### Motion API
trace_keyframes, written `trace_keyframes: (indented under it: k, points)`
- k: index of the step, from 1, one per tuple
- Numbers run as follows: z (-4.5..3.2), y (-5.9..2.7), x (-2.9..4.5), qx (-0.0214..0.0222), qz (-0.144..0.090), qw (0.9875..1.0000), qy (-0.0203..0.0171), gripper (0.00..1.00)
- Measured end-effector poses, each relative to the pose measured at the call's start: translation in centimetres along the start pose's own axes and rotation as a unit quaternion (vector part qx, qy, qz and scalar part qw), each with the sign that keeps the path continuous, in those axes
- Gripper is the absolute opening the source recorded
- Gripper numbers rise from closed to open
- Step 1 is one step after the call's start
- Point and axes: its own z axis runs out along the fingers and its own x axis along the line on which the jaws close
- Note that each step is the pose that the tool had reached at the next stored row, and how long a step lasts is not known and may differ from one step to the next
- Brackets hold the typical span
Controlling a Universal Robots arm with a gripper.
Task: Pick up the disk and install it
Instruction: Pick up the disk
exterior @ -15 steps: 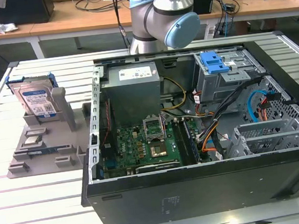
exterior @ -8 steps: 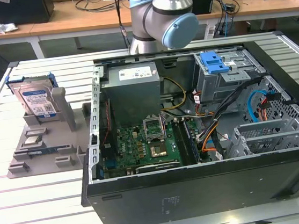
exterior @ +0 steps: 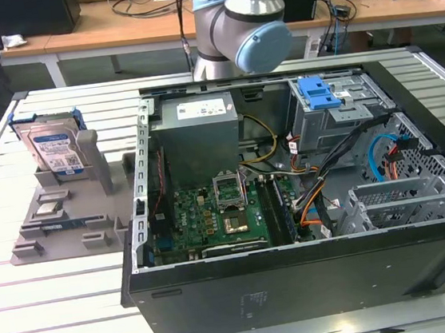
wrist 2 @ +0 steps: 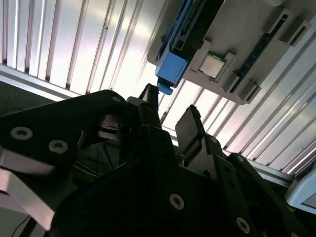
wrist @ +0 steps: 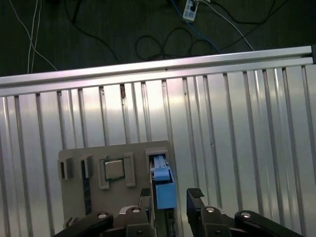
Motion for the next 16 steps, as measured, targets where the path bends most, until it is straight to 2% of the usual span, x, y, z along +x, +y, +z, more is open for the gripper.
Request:
trace_keyframes:
  k: [3,6,10,15,16]
  points:
    - [0.30,0.04,-1.02,0.0000,0.000,1.0000,0.0000,0.42]
    - [1.00,0.01,-1.92,-0.0001,0.000,1.0000,0.0003,0.42]
    - [1.53,-0.03,-1.87,0.0000,-0.002,1.0000,0.0025,0.42]
    - [1.79,-0.17,-1.15,0.0003,-0.010,0.9999,0.0069,0.42]
    - [1.94,-0.47,-1.13,0.0000,-0.014,0.9999,0.0083,0.42]
